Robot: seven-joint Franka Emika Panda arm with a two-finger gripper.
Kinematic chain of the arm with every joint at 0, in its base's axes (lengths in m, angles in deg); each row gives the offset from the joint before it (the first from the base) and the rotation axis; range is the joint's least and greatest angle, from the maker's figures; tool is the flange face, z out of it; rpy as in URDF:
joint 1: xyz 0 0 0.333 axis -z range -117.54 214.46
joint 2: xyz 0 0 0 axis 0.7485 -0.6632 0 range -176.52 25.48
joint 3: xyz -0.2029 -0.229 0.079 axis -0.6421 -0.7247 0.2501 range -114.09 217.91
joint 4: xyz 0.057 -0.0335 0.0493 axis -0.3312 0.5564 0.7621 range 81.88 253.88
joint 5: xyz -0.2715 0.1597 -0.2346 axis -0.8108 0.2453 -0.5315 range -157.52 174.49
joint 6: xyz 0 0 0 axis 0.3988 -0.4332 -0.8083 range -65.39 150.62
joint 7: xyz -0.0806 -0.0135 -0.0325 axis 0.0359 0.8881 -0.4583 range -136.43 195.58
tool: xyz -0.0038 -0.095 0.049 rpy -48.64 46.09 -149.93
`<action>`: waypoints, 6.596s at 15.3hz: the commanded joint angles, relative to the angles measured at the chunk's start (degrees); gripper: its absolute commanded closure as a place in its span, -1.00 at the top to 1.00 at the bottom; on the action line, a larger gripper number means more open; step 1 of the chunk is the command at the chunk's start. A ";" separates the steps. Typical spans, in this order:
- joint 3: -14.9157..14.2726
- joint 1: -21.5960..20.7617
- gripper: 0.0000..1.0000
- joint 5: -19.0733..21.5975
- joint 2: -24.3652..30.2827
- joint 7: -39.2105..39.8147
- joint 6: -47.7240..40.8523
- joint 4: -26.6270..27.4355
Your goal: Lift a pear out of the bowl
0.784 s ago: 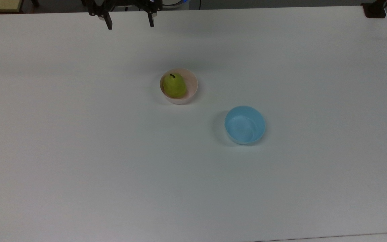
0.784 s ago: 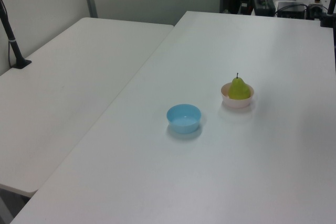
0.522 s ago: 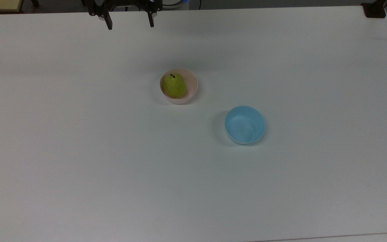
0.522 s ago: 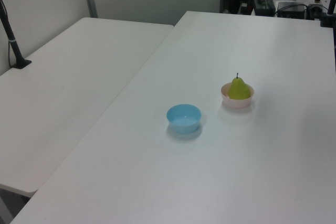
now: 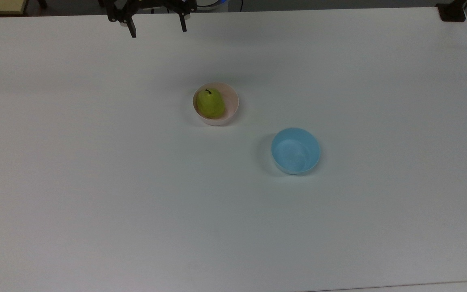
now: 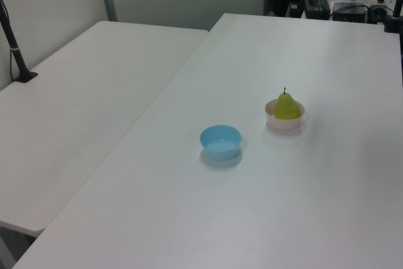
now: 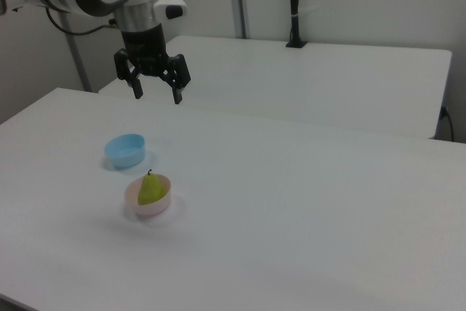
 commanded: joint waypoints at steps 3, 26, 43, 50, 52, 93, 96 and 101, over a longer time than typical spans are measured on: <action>-0.35 -2.76 1.00 -0.88 -0.93 15.53 -0.75 2.52; -1.85 -12.70 -0.05 -5.72 -12.19 4.47 22.19 19.84; -1.76 -9.20 -1.00 -1.42 -1.12 0.69 6.21 8.42; -2.29 -5.08 -1.00 -1.24 -0.58 1.47 -0.49 0.95; -2.11 -2.00 -1.00 -1.32 -1.89 4.53 -0.05 -0.90; -3.96 4.80 1.00 -5.63 -15.29 -1.75 4.72 -11.45; -3.96 0.93 1.00 -5.11 -8.34 -6.16 -3.01 -9.79; -3.87 -5.05 1.00 -2.91 1.42 -12.14 -6.56 -2.07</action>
